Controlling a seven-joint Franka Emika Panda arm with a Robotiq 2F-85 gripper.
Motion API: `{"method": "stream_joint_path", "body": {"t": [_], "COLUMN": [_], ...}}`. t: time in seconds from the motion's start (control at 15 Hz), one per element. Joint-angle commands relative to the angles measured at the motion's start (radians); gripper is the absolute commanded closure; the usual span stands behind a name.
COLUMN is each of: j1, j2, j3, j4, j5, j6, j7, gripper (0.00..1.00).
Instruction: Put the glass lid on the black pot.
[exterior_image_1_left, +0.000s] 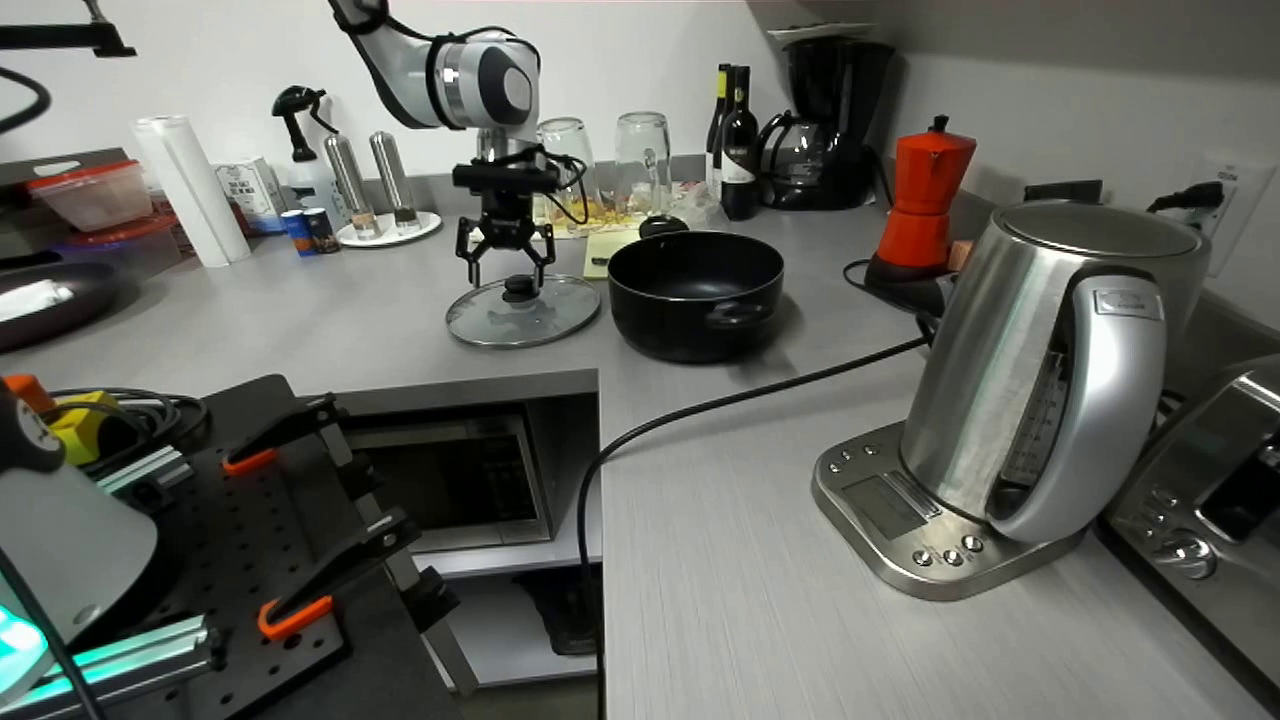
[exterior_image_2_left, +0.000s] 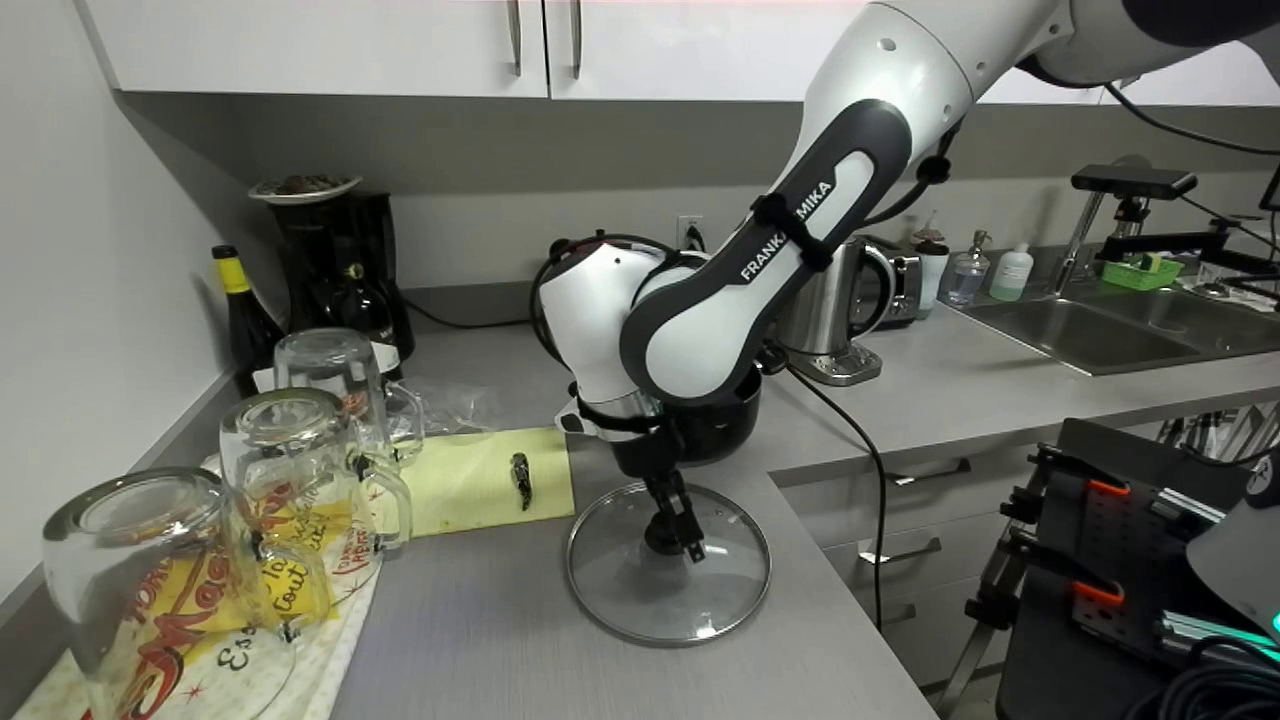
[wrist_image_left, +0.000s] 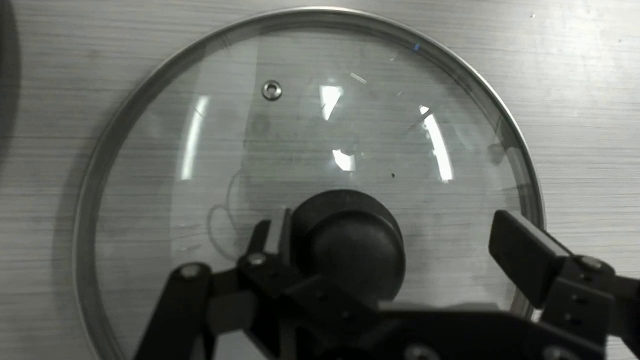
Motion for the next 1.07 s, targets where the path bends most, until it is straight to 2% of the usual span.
{"method": "stream_joint_path", "body": {"t": [0.0,0.07,0.13,0.2,0.27,0.53,0.6,1.0], "j1": [0.013,0.014,0.016,0.015,0.014,0.011,0.011,0.027], "j2": [0.034,0.037,0.040,0.041,0.041,0.035,0.034,-0.023], "j3": [0.004,0.004,0.003,0.003,0.004,0.006,0.006,0.003], "j4": [0.052,0.058,0.064,0.069,0.073,0.079,0.080,0.024], "j5": [-0.031,-0.032,-0.035,-0.038,-0.038,-0.035,-0.035,-0.051], "j6": [-0.011,-0.013,-0.014,-0.017,-0.020,-0.022,-0.021,-0.008], "j7": [-0.022,-0.024,-0.025,-0.025,-0.027,-0.029,-0.029,-0.001], "gripper": [0.00,0.25,0.26,0.32,0.42,0.71,0.75,0.75]}}
